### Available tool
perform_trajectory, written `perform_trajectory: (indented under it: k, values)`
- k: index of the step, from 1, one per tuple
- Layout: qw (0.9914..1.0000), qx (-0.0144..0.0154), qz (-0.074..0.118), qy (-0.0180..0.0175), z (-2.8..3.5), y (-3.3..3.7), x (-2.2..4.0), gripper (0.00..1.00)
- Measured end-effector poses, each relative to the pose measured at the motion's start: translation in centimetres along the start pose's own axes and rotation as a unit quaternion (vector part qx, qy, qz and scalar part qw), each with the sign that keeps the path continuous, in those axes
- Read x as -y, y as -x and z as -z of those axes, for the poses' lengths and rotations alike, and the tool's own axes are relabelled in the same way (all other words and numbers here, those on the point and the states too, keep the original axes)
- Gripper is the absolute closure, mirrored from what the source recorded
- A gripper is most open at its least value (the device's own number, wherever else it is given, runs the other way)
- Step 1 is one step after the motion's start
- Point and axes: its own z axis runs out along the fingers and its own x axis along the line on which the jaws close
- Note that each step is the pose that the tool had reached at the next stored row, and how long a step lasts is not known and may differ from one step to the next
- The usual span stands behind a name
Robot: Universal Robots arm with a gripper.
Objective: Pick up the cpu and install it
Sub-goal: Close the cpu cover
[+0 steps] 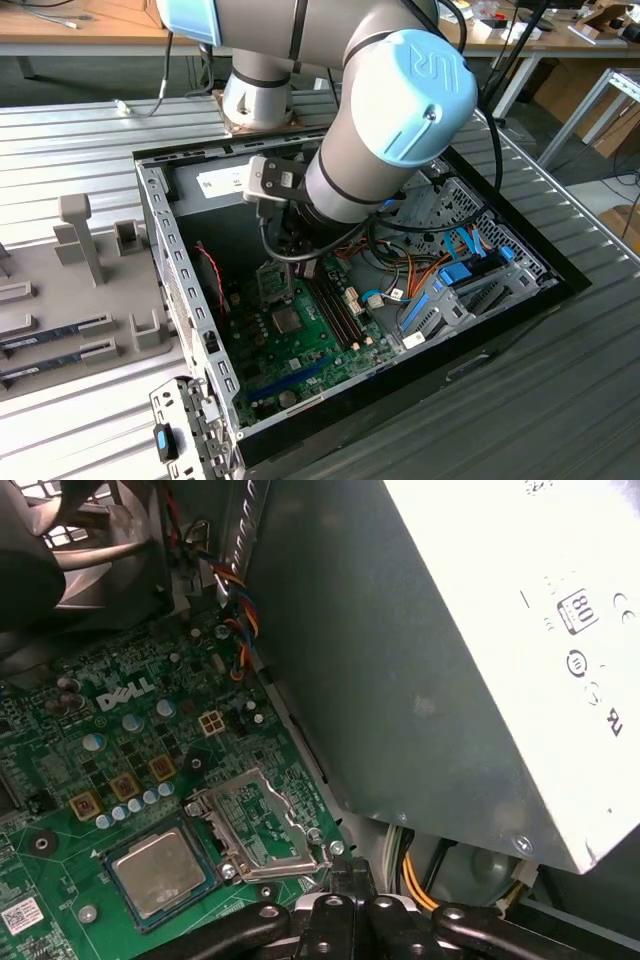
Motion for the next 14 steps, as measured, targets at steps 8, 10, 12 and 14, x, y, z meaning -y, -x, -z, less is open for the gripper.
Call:
perform_trajectory:
  k: [8, 10, 12, 14]
  values:
    - [1.00000, 0.0013, 0.000, 0.0006, 0.35, -0.18, 0.07, 0.89]
    - [1.00000, 0.0024, 0.000, 0.0012, 0.39, -0.19, 0.04, 0.89]
    - [0.99999, 0.0047, 0.000, 0.0022, 0.40, -0.22, -0.02, 0.89]
    - [0.99997, 0.0065, 0.000, 0.0030, 0.41, -0.25, -0.07, 0.89]
